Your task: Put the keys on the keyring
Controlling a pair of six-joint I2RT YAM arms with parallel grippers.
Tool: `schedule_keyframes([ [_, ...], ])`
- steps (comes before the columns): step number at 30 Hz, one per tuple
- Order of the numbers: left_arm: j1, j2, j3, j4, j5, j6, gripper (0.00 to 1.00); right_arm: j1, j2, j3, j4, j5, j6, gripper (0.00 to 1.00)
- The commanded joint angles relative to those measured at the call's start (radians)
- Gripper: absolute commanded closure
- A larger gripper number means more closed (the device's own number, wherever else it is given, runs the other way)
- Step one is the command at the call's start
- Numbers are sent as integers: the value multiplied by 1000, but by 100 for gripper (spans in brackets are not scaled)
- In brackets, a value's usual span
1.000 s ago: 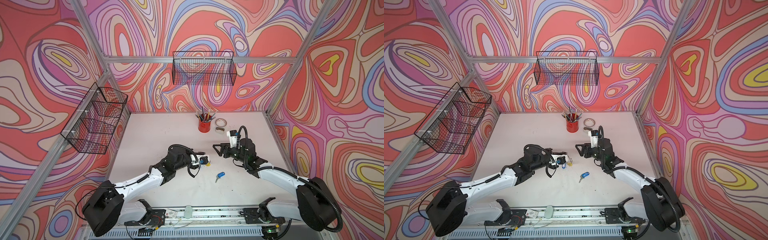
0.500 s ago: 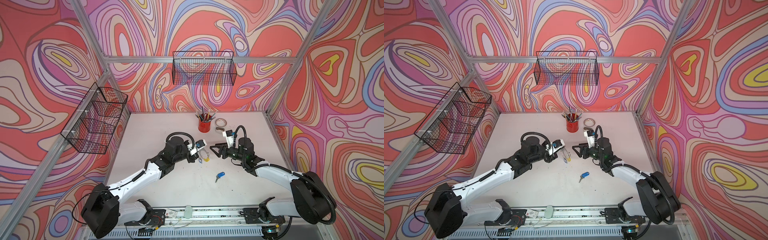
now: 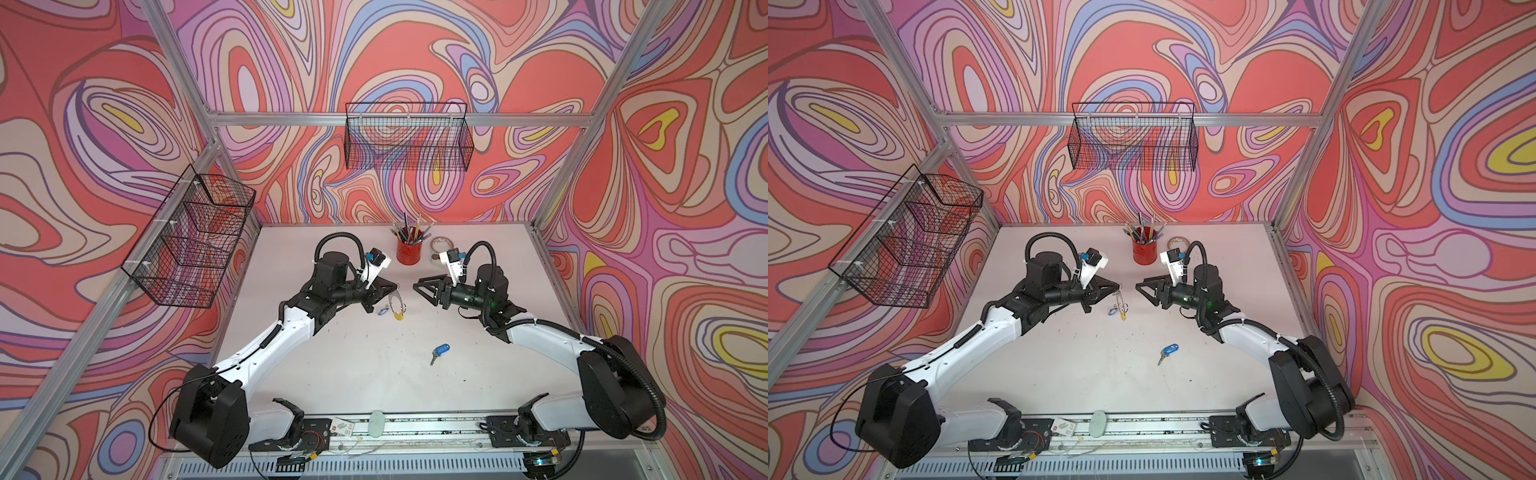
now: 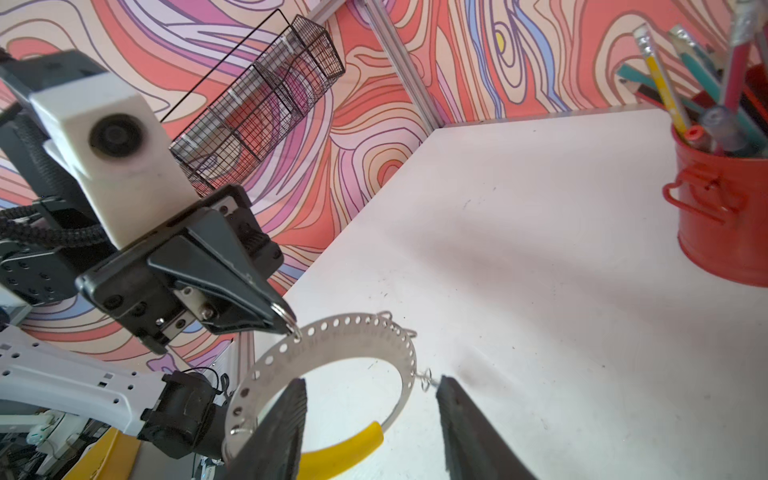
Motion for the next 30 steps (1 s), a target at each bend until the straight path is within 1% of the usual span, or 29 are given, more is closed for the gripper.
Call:
schedule_keyframes([
  [1, 8, 22, 64, -70, 107, -8, 100, -5, 21, 36, 20, -74, 6, 48],
  [3, 12, 31, 75, -75, 130, -6, 100, -4, 32, 45, 30, -104, 15, 50],
  [6, 13, 41, 84, -71, 146, -13, 100, -3, 49, 41, 81, -139, 55, 57],
  [10, 13, 59, 104, -83, 163, -20, 100, -3, 56, 35, 120, -163, 80, 59],
  [15, 13, 69, 114, -85, 170, -26, 100, 6, 71, 28, 184, -194, 122, 59],
  [17, 14, 72, 117, -83, 177, -27, 100, 12, 79, 33, 186, -196, 124, 59],
  [24, 14, 75, 117, -83, 183, -31, 100, 29, 110, 54, 166, -202, 110, 67],
  [30, 13, 77, 119, -90, 164, -27, 100, 46, 110, 61, 159, -205, 104, 68],
])
